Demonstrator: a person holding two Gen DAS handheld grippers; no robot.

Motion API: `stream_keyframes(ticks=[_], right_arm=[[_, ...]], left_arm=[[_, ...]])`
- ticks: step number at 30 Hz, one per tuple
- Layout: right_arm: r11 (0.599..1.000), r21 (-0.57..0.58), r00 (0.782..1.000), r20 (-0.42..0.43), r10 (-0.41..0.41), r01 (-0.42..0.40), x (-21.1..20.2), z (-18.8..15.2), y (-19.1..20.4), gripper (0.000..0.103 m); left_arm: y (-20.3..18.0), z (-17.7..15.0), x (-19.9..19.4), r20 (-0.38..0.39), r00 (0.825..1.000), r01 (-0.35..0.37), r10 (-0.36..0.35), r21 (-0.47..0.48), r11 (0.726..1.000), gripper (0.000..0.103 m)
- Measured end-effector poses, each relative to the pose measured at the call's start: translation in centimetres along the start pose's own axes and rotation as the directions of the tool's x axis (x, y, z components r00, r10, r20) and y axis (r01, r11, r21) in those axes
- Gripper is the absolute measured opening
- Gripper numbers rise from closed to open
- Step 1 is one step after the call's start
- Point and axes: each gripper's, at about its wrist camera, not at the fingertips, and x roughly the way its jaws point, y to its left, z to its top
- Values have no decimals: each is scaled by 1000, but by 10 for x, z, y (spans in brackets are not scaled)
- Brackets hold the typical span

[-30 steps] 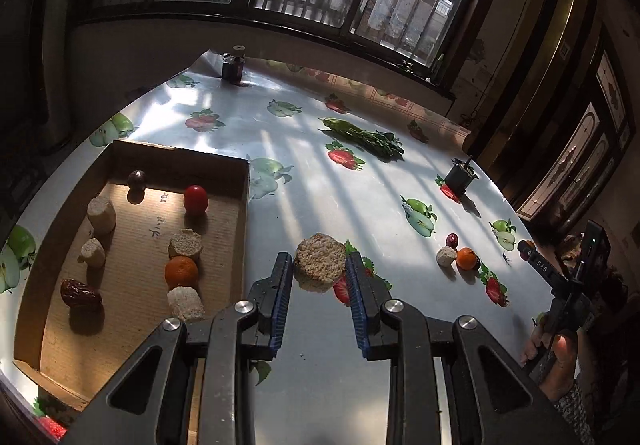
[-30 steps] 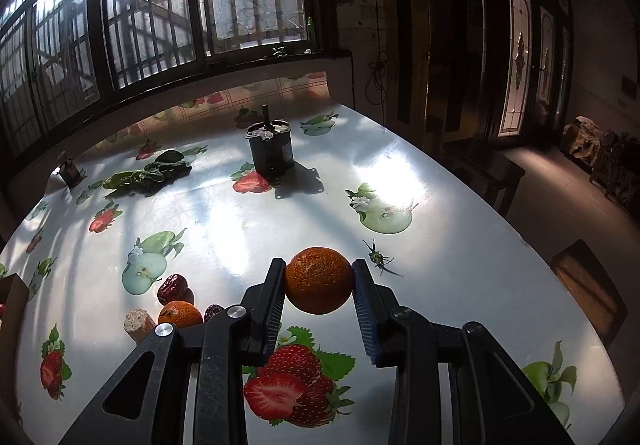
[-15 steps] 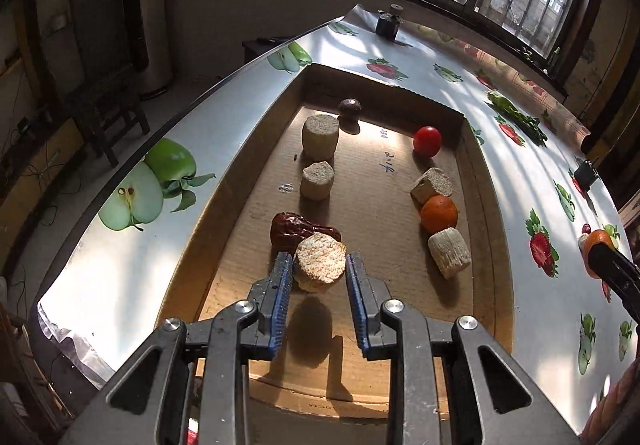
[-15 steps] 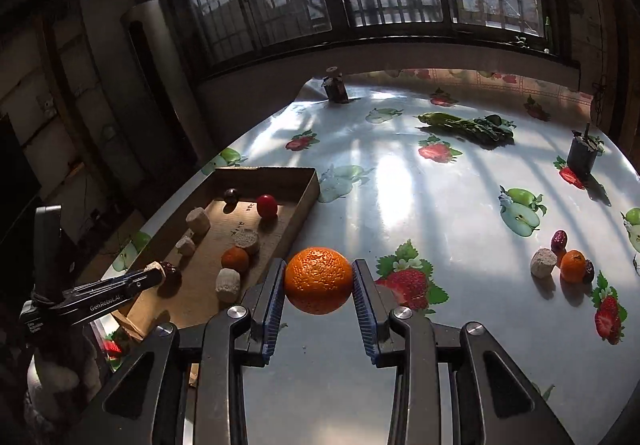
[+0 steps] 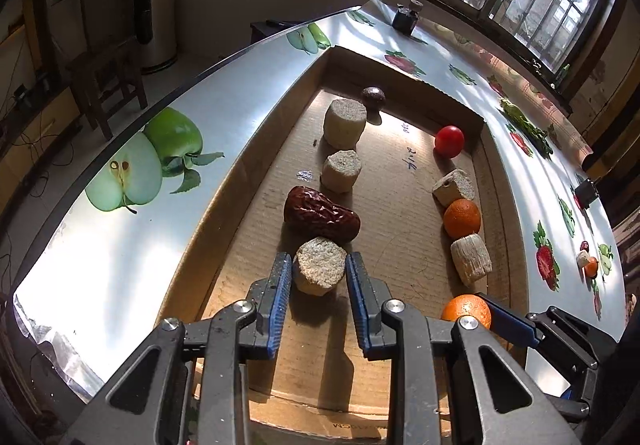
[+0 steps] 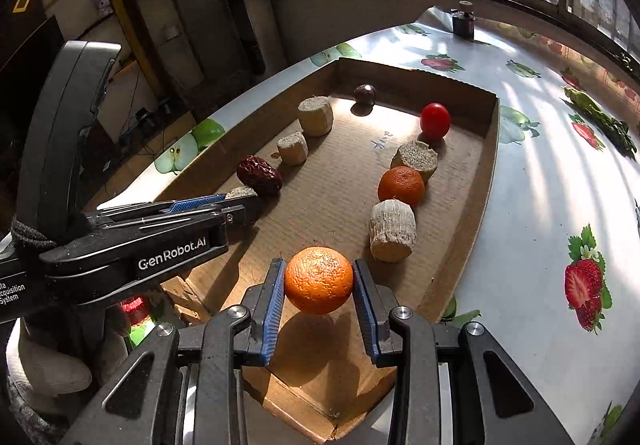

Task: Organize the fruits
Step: 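Carry the cake and the orange into the box and open both grippers, then move both grippers back from the box to the fruit cluster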

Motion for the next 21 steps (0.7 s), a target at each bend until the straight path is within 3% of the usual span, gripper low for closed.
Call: stream_keyframes(ticks=[5,10,12,17,21], right_arm=[[1000,-17,1000,-2,-13,12,6,1,1,38],[1000,7,999,48,-4,3,-12,3,-2,56],[1000,24,997,77,-9,7,-25,2,-5,56],[989,148,989,144,-16,-6,-61,-11,-26,56],[962,273,974,212,-79,18,-93,-35,-54,60]], left_arm=[[1,3,-14,32,999,34,-34,-25,999,40],[-3,6,-30,76,996,57,-54,-28,998,47],[-6,7,-35,84,994,69,-67,-23,997,48],[-22,6,-41,86,990,113,-114,15,993,49],[-46,6,-43,80,986,139,-144,66,988,51]])
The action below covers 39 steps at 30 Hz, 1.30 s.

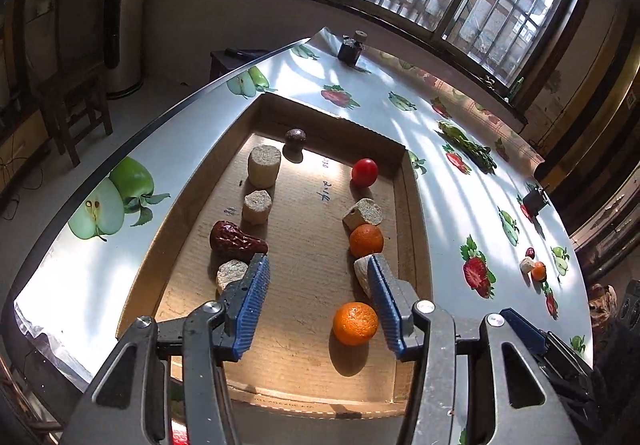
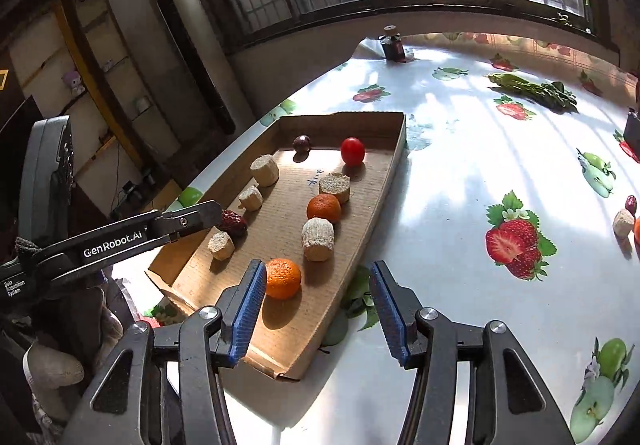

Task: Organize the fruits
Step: 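Move both grippers back from the box to the fruit cluster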

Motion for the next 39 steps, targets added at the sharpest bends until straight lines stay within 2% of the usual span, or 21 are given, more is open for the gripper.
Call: stream_keyframes(ticks=[4,7,13,17,26,30,39], right_arm=[[986,169,998,55,-28,19,-29,-15,-49,63],[965,258,995,77,-65,43,-49,-25,-82,63],[931,354,981,132,-145,90,-82,-42,-127,63],[915,389,973,148,-176,106,-92,-51,-146,64],[893,446,970,184,-160,63,-98,-65,-169,66],[896,439,963,204,-173,68,-101,-67,-167,72],[887,454,964,194,-184,78,-99,-68,-170,73]], left_arm=[[-37,-1,10,-24,1000,15,-14,63,998,51],[-71,-5,13,-32,998,53,-50,112,992,51],[-131,-22,24,-72,994,93,-80,192,977,52],[-157,-34,28,-90,994,85,-66,229,970,52],[-187,-44,35,-97,995,60,-37,247,967,52],[-195,-48,37,-99,994,60,-36,257,965,52],[-195,-56,33,-111,991,98,-71,261,960,52]])
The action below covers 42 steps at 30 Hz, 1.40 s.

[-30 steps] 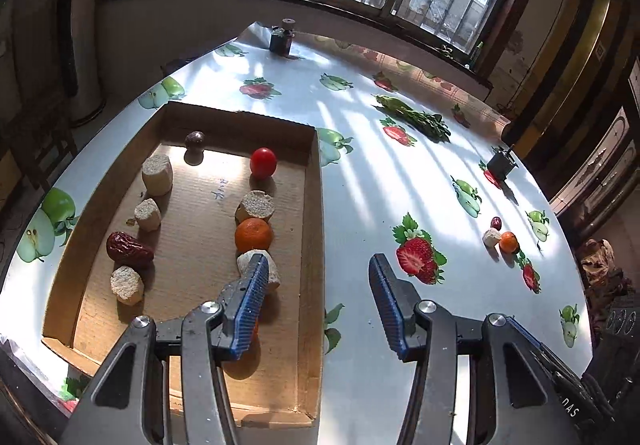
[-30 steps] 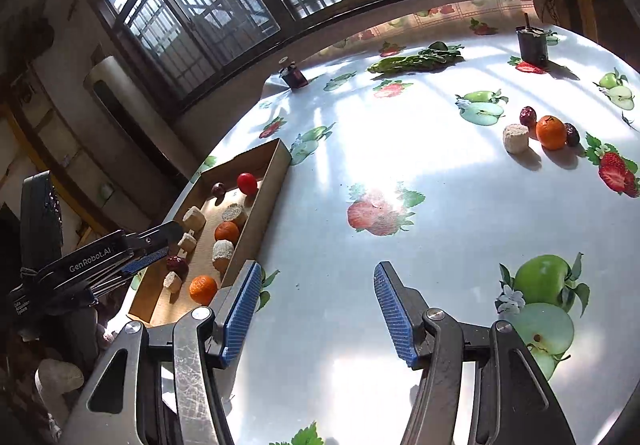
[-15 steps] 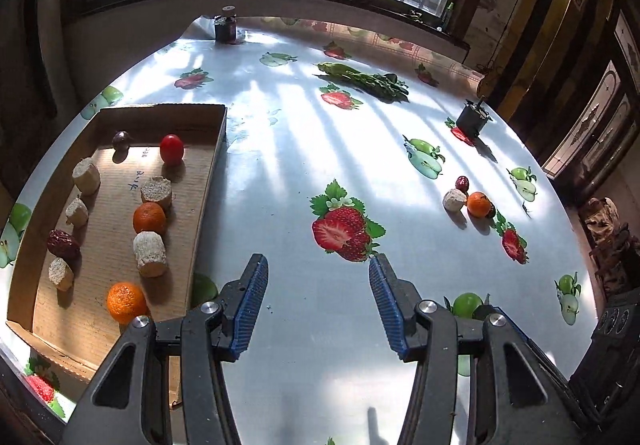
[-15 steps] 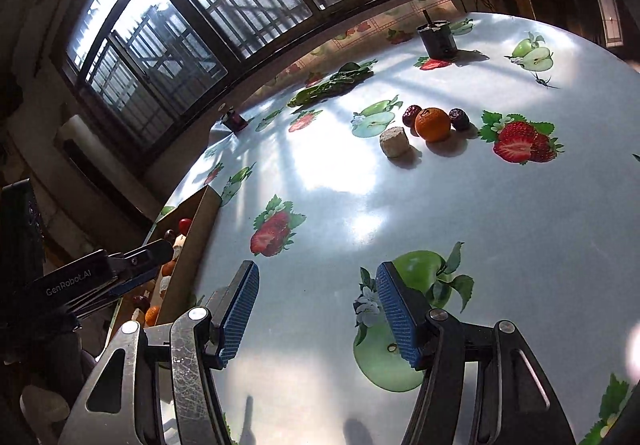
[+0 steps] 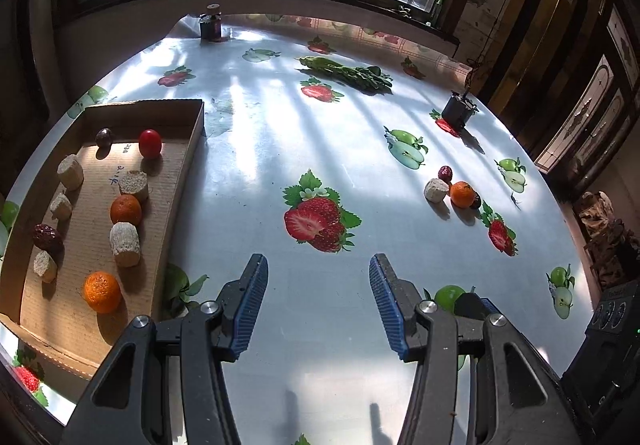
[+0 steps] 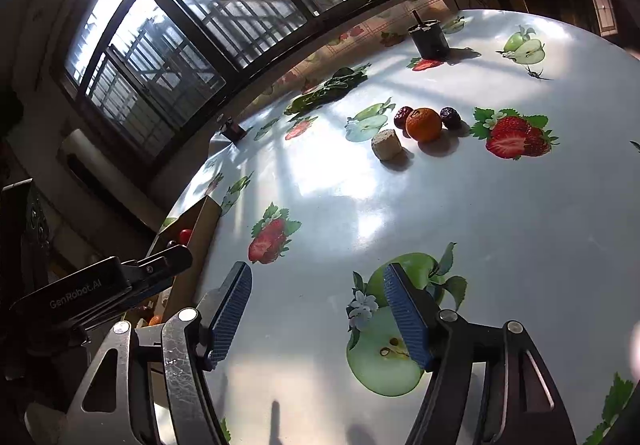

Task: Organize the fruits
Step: 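Move both grippers back from the box to the fruit cluster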

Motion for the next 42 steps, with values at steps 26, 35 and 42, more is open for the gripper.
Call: stream_keyframes(ticks=[26,35,42], right_arm=[[950,-159,963,57,-264,270,3,-12,33,78],[950,-191,968,6,-252,249,-16,13,48,78],[905,-257,935,199,-294,339,-106,114,81,78]], left_arm=[[35,-50,-72,73,982,174,-173,-10,985,59],[17,-33,-122,164,967,176,-194,118,977,60],[1,38,-176,211,952,182,-223,195,964,77]])
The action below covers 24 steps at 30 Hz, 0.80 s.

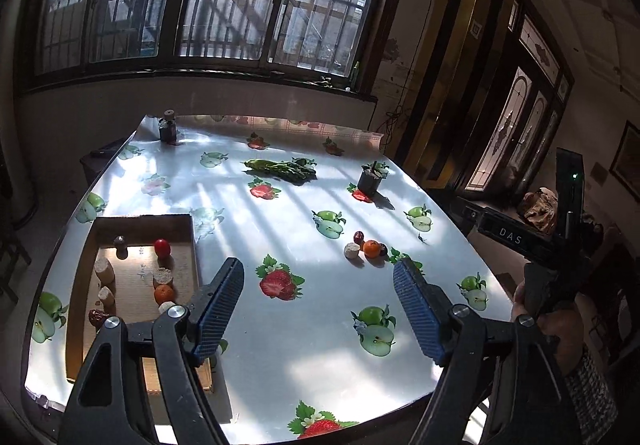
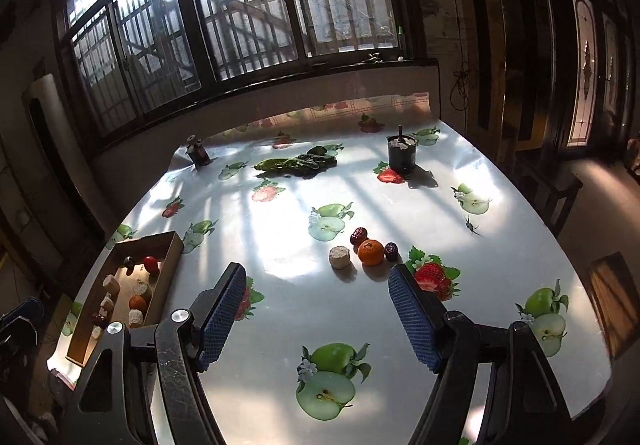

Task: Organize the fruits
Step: 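Move both grippers back from the box to the fruit cluster, then grasp another round beige cake with the left gripper while the right grasps a mandarin orange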

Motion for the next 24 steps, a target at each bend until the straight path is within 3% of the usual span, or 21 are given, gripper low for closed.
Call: stream_keyframes(ticks=[3,5,7,10,13,16,17,19,20,22,24], right_arm=[[996,-1,992,91,-89,90,-30,61,-19,78],[985,-17,974,150,-170,174,-46,96,-27,78],[971,-29,955,192,-226,236,-56,125,-35,86],[973,-11,954,198,-225,232,-51,140,-48,91],[991,30,984,119,-130,128,-12,116,-64,91],[998,54,999,-4,-41,41,52,72,-70,88],[998,57,999,-39,-20,22,73,58,-70,84],[998,69,992,-122,14,-6,116,33,-70,63],[996,84,986,-162,43,-30,134,23,-69,58],[991,113,970,-222,101,-77,164,7,-68,42],[989,120,966,-230,117,-91,184,-5,-67,42]], left_arm=[[-1,51,-7,21,998,-58,57,34,998,77],[0,82,-9,56,991,-121,119,39,992,77],[1,108,-4,80,984,-164,160,39,986,79],[5,119,21,72,986,-153,152,11,988,83],[1,100,78,-22,996,-84,84,-4,996,83],[-6,69,147,-141,989,-41,37,-27,999,83],[-7,56,172,-187,982,-24,15,-43,999,82],[-9,33,216,-258,966,9,-29,-78,997,81],[-10,25,234,-280,959,20,-45,-92,996,78],[-14,8,268,-323,944,34,-67,-107,994,61],[-16,-3,295,-341,936,49,-91,-130,990,49]])
